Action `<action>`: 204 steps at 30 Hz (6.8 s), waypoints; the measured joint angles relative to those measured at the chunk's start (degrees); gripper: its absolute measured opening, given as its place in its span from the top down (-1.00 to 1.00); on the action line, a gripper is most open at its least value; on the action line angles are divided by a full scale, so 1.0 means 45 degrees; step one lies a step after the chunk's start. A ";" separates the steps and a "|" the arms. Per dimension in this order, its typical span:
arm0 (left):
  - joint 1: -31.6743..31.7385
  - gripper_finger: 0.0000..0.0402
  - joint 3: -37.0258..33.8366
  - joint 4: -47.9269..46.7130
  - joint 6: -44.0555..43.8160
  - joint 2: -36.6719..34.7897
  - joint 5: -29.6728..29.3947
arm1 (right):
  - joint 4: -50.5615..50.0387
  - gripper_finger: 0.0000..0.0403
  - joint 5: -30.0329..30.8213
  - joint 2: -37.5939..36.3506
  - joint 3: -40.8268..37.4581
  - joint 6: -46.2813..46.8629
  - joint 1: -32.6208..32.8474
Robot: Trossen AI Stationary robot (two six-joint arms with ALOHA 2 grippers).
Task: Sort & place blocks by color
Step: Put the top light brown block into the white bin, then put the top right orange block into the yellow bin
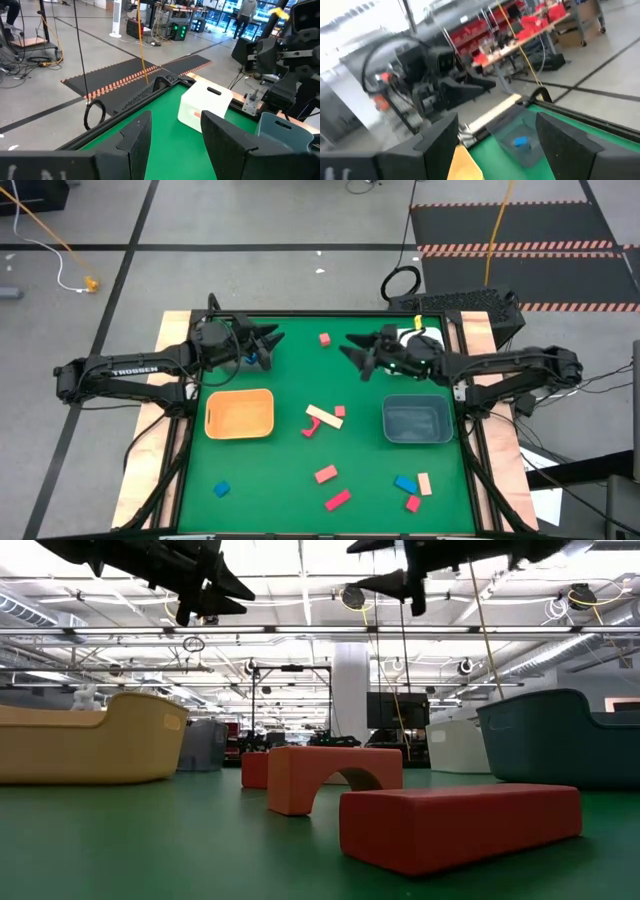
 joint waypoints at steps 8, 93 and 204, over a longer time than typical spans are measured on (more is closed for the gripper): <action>-0.0010 0.14 0.0000 0.0005 0.0007 0.0000 0.0951 | -0.4311 -0.27 0.0019 0.1997 0.2891 -0.0959 0.0507; -0.4813 0.14 0.0000 0.0384 -0.4432 -0.0002 0.0533 | -0.2404 0.20 0.0245 0.9189 0.1482 -0.2067 0.3824; -0.1493 0.06 -0.0011 0.3448 0.3603 0.4885 -0.0562 | -1.0610 -0.26 0.0266 -0.3704 0.0587 -0.0190 -0.4084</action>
